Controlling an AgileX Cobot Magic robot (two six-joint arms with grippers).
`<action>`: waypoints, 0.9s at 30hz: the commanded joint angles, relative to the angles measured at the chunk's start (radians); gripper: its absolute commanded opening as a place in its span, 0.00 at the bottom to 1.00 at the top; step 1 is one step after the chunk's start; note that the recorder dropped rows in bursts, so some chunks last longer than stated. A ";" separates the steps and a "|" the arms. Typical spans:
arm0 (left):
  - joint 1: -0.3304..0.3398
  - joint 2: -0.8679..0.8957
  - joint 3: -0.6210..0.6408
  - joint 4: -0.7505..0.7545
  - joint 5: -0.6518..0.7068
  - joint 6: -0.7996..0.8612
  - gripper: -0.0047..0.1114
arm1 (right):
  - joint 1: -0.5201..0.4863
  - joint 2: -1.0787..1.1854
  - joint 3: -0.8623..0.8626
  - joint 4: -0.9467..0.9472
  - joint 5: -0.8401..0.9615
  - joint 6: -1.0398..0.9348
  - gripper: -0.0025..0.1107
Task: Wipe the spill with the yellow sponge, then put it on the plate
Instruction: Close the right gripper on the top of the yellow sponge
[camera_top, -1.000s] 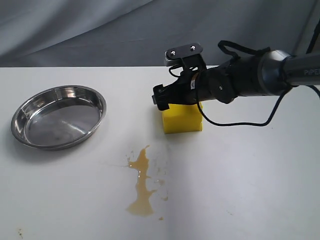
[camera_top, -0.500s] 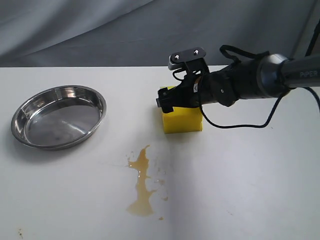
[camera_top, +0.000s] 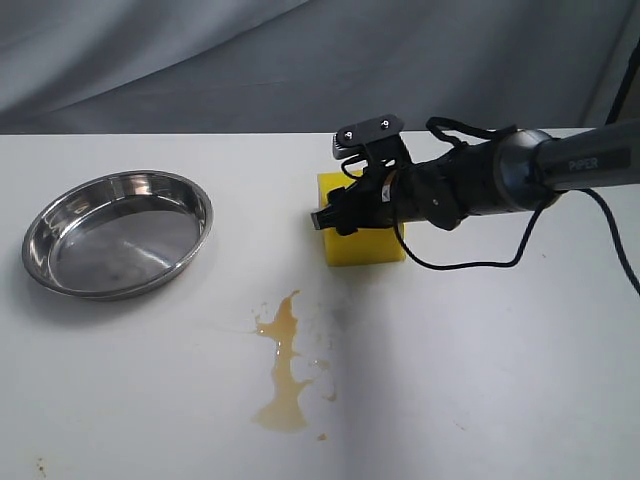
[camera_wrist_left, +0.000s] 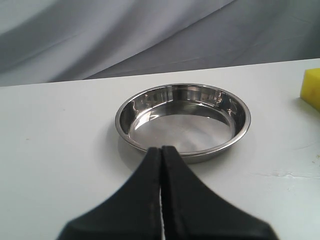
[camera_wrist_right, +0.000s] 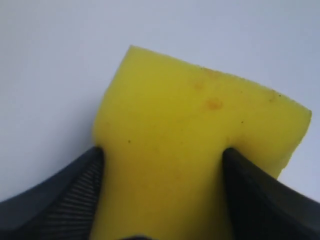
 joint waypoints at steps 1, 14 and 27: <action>-0.006 -0.004 0.004 -0.008 -0.008 -0.001 0.04 | 0.002 0.048 0.008 -0.026 0.134 0.002 0.43; -0.006 -0.004 0.004 -0.008 -0.008 -0.001 0.04 | 0.002 0.028 0.008 0.018 0.148 0.002 0.02; -0.006 -0.004 0.004 -0.008 -0.008 -0.001 0.04 | 0.078 -0.185 0.008 0.028 0.247 -0.147 0.02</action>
